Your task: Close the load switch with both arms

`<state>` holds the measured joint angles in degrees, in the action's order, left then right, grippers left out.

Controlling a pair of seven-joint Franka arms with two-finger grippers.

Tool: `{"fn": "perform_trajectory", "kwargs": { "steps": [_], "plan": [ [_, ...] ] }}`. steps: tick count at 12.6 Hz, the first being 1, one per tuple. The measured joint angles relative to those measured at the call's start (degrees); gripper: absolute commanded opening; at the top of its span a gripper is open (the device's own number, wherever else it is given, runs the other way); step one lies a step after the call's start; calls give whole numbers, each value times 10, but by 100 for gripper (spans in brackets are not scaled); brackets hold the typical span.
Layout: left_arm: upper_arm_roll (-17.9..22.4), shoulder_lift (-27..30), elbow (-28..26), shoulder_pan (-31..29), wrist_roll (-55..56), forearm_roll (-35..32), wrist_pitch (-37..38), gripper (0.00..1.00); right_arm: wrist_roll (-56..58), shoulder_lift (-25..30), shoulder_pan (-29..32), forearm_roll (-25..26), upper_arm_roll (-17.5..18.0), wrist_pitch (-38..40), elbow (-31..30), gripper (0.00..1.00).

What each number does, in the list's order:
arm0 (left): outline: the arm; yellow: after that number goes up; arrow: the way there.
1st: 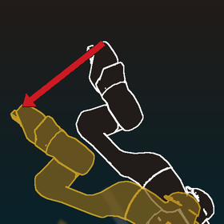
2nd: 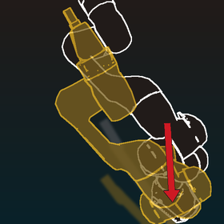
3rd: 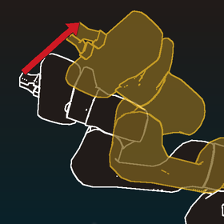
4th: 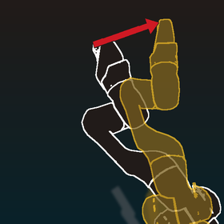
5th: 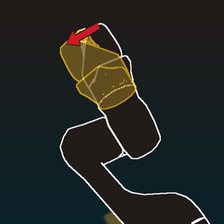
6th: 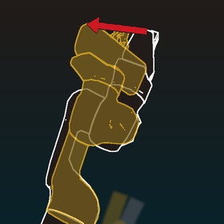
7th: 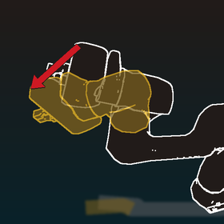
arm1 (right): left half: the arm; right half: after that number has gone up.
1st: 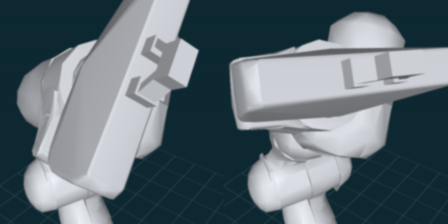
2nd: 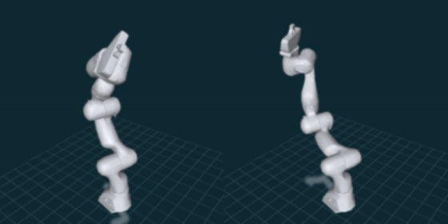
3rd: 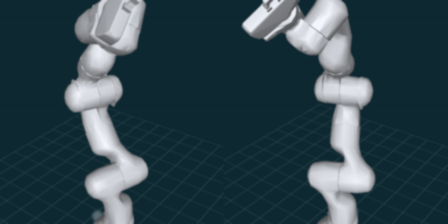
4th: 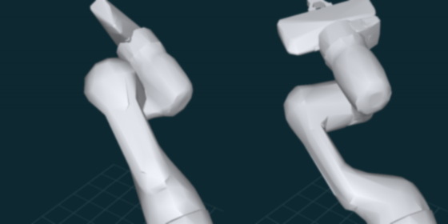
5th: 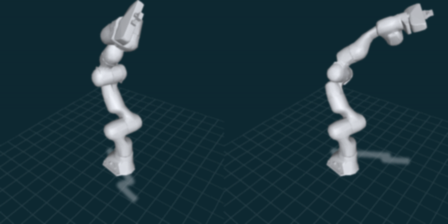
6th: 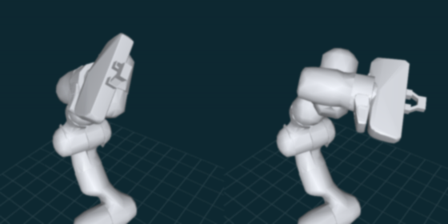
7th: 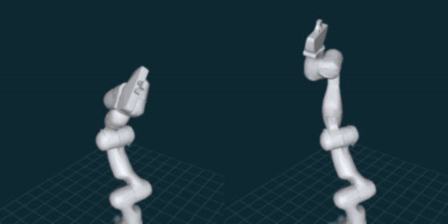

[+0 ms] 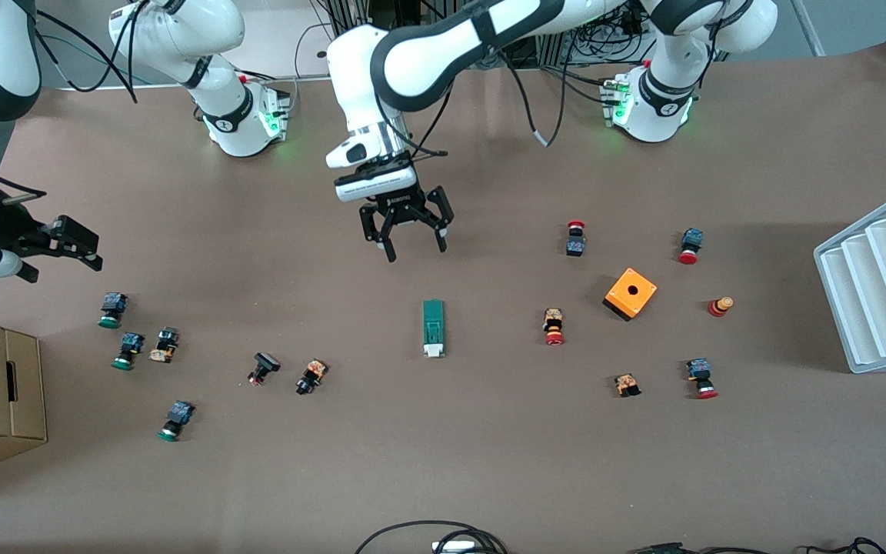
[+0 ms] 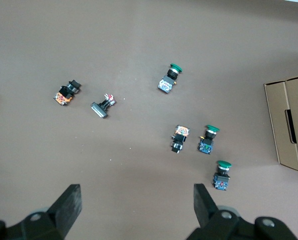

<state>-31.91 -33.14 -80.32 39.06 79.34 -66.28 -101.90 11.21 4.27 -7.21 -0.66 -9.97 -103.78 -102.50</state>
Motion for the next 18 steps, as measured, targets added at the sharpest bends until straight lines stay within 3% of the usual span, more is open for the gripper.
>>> {"fn": "perform_trajectory", "kwargs": {
  "steps": [6,9,13,18],
  "plan": [
    [11,83,28,-39,-140,131,-1,100,0,-5,0,0,1,0,5,100],
    [36,130,34,-58,-200,200,-1,100,0,-5,0,0,1,0,5,100],
    [59,183,38,-118,-317,292,-5,100,0,-6,0,0,1,0,6,100],
    [172,215,59,-141,-477,437,-10,100,0,-6,0,0,2,0,11,100]
  ]
}}
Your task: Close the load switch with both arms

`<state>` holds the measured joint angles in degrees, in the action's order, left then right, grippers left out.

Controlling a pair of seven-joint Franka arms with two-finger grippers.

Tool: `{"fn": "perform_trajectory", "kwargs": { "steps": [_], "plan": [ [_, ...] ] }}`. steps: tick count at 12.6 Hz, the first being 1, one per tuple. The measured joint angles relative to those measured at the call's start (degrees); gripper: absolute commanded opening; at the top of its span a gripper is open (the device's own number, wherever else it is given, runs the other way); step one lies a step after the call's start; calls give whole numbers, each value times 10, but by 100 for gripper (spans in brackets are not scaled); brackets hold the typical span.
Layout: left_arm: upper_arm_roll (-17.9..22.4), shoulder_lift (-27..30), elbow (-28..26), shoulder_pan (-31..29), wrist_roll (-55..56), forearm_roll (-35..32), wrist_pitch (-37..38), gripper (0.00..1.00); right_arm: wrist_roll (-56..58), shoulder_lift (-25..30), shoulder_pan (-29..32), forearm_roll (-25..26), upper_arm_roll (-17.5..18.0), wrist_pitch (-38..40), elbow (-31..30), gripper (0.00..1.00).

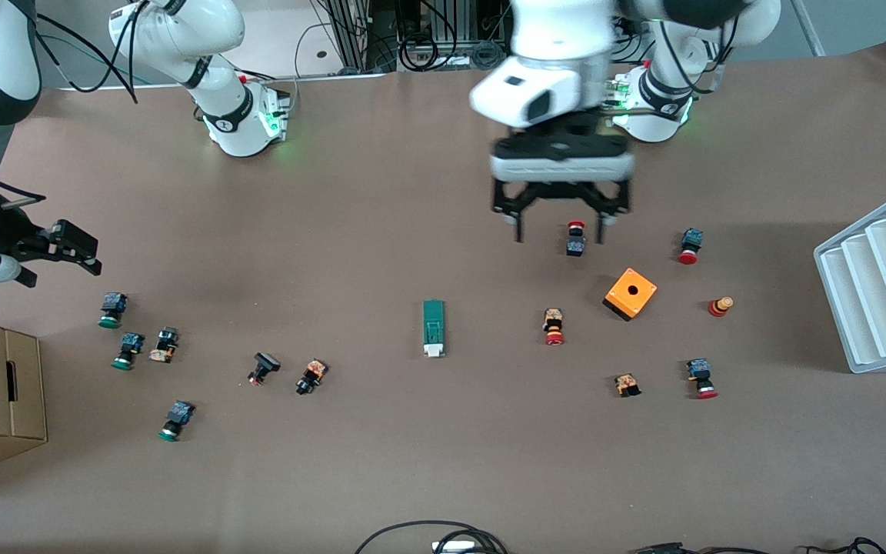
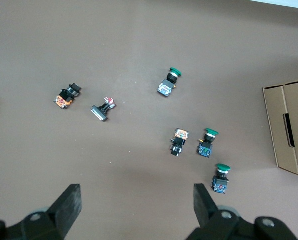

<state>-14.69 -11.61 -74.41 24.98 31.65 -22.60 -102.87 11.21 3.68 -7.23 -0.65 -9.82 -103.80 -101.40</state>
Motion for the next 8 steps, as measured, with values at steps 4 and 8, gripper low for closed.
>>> {"fn": "perform_trajectory", "kwargs": {
  "steps": [4,8],
  "plan": [
    [106,10,0,-14,-103,100,25,100,0,0,0,0,0,0,0,100],
    [121,13,-4,-115,-133,160,56,100,0,-1,0,0,0,0,1,100]
  ]
}}
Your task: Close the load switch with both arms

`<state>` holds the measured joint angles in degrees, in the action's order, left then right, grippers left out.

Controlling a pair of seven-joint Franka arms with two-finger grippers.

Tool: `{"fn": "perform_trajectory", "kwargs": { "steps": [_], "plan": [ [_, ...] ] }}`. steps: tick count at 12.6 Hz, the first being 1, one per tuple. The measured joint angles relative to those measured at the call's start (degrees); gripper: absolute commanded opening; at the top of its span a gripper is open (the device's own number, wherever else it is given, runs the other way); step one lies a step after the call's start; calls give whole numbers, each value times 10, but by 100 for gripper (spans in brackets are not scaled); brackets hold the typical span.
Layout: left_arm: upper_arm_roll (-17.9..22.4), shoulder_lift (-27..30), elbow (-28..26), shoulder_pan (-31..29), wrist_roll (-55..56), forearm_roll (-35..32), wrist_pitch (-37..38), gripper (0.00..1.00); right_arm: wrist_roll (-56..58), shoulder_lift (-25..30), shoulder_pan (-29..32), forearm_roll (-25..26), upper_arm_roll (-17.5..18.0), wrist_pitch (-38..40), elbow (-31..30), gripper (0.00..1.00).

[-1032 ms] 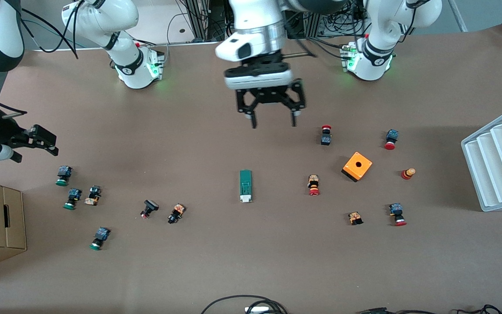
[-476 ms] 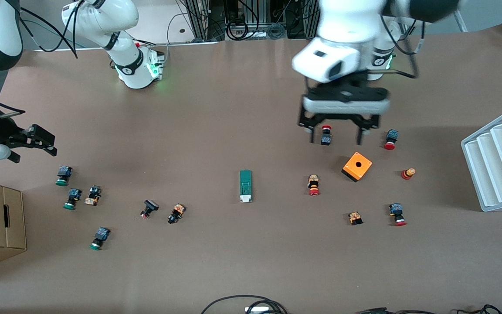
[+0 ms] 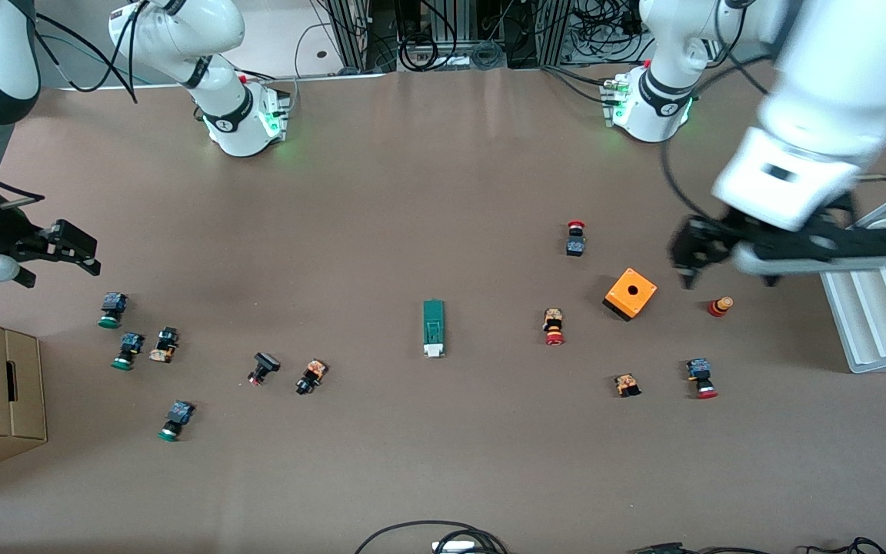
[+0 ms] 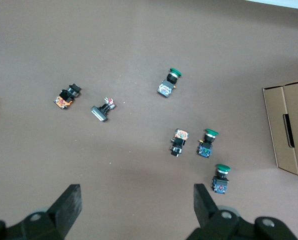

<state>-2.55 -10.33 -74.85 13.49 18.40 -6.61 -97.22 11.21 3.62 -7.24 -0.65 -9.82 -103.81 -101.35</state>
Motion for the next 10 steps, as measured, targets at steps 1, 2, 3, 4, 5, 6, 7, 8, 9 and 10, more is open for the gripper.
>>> {"fn": "perform_trajectory", "kwargs": {
  "steps": [1,2,3,4,5,6,7,8,9,10],
  "plan": [
    [1,1,-2,-24,-2,13,16,100,0,0,0,0,0,0,0,100],
    [1,2,-7,-48,-4,23,34,100,0,0,0,0,0,0,0,100],
    [2,2,-14,-72,-4,33,48,100,0,0,0,0,0,0,0,100],
    [3,2,-20,-95,-10,40,56,100,0,0,0,0,0,0,0,100],
    [8,2,-26,-113,-27,46,58,100,0,0,0,0,0,0,0,100],
    [24,2,-30,-121,-53,56,58,100,0,0,0,0,0,0,0,100],
    [45,2,-32,-124,-77,74,59,100,0,0,0,0,0,0,0,100],
    [63,2,-34,-125,-91,88,61,100,0,0,0,0,0,0,0,100],
    [71,3,-34,-126,-97,94,67,100,0,0,0,0,0,0,0,100],
    [73,3,-34,-126,-98,96,75,100,0,-1,0,0,0,0,0,100]
  ]
}}
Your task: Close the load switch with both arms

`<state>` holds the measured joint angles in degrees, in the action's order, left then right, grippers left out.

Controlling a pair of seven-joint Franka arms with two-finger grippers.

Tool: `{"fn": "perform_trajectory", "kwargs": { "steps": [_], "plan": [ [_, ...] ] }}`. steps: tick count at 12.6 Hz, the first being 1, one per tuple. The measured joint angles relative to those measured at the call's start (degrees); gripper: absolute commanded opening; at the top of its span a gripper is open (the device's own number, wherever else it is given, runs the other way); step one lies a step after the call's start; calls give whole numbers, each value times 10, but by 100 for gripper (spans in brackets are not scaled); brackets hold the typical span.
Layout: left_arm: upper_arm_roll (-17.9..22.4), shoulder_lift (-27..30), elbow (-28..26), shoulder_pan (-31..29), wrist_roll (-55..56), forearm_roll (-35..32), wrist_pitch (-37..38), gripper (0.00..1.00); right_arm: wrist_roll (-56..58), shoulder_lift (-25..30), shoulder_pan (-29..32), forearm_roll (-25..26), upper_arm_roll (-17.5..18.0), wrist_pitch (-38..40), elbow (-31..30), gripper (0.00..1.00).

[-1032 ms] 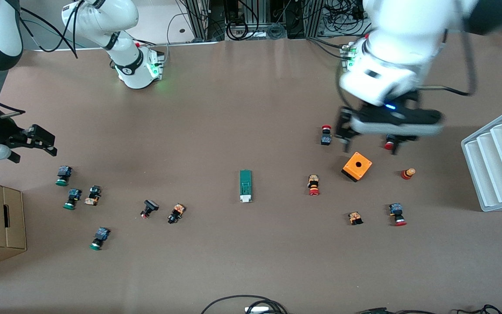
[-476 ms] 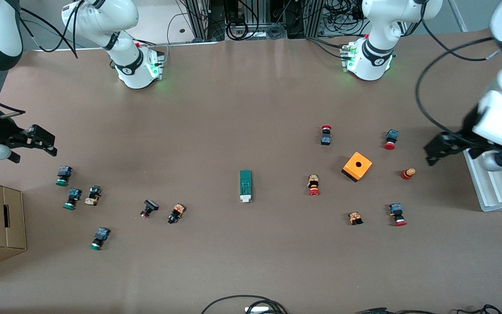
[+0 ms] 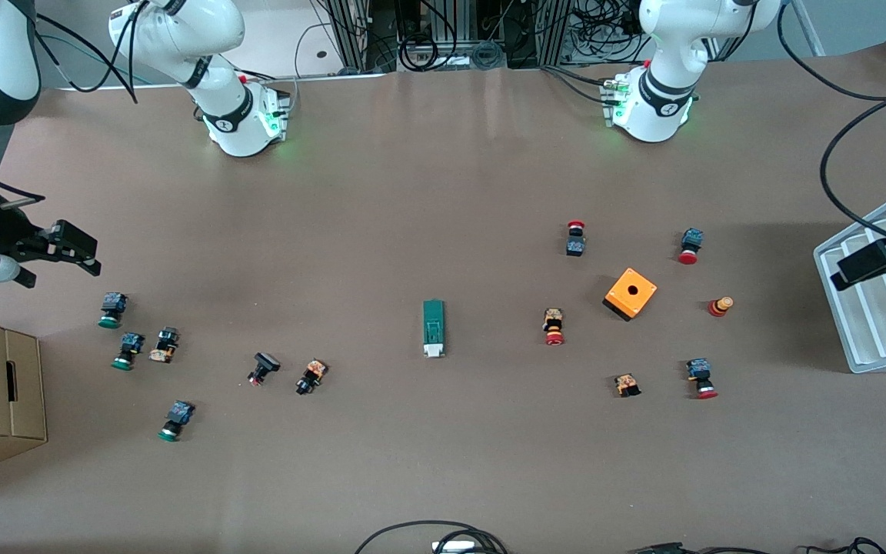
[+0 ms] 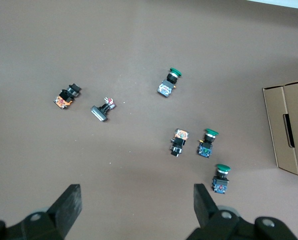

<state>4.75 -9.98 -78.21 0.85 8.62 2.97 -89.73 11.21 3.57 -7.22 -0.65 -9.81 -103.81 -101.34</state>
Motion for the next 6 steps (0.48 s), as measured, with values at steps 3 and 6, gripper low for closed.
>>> {"fn": "perform_trajectory", "kwargs": {
  "steps": [3,6],
  "plan": [
    [-1,1,0,2,0,0,8,100,0,0,0,0,0,0,0,100],
    [-1,-1,-3,2,0,0,13,100,0,0,0,0,0,0,0,100]
  ]
}}
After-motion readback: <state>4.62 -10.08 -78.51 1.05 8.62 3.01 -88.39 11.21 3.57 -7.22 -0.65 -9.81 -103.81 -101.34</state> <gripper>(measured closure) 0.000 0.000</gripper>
